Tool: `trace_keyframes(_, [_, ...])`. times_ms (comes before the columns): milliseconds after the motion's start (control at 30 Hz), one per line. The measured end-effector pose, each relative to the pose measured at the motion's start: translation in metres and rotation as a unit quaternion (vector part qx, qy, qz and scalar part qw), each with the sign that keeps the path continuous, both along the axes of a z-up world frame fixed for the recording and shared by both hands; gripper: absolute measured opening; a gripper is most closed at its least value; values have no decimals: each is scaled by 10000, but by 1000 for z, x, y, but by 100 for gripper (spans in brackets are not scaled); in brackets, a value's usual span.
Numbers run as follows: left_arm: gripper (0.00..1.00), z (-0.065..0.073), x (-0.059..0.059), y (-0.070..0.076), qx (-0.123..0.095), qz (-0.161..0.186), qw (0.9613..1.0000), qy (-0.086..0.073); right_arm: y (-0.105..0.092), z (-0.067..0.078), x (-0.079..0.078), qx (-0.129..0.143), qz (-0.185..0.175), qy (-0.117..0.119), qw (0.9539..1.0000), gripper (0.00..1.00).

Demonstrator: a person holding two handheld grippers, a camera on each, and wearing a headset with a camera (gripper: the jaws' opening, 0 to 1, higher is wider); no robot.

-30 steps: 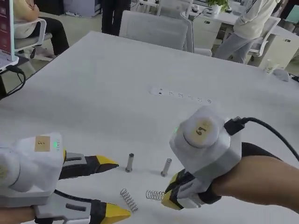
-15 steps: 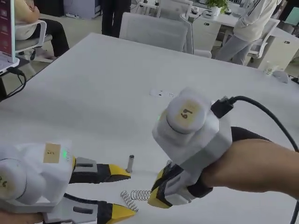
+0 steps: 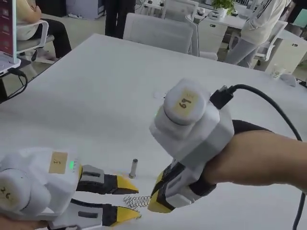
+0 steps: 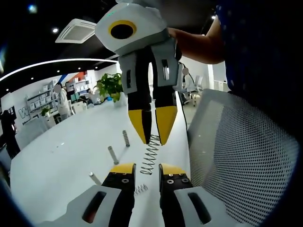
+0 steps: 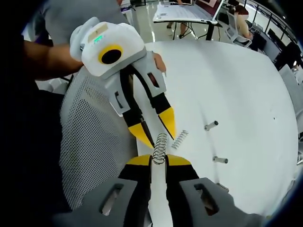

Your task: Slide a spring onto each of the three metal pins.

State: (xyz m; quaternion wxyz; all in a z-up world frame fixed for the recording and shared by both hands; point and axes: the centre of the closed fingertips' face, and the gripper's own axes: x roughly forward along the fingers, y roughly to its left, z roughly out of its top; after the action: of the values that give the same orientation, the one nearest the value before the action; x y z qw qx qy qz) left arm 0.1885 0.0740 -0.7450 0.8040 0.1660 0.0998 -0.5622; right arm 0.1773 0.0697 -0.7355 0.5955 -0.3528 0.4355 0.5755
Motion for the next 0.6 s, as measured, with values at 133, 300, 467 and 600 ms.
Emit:
trace_keyframes(133, [4, 0, -1, -1, 6, -39, 10000, -31, -1, 1, -2, -16, 26, 9, 10000, 8])
trace_keyframes(300, [3, 0, -2, -3, 21, -35, 10000, -10, -1, 3, -2, 0, 37, -29, 10000, 8])
trace_keyframes(467, [3, 3, 1, -3, -122, 82, 9999, 53, 2, 7, 2, 104, 29, -135, 9999, 8])
trace_keyframes(600, [3, 5, 2, -3, -223, 156, 9995, 129, 5, 9, 3, 230, 41, -197, 9995, 8])
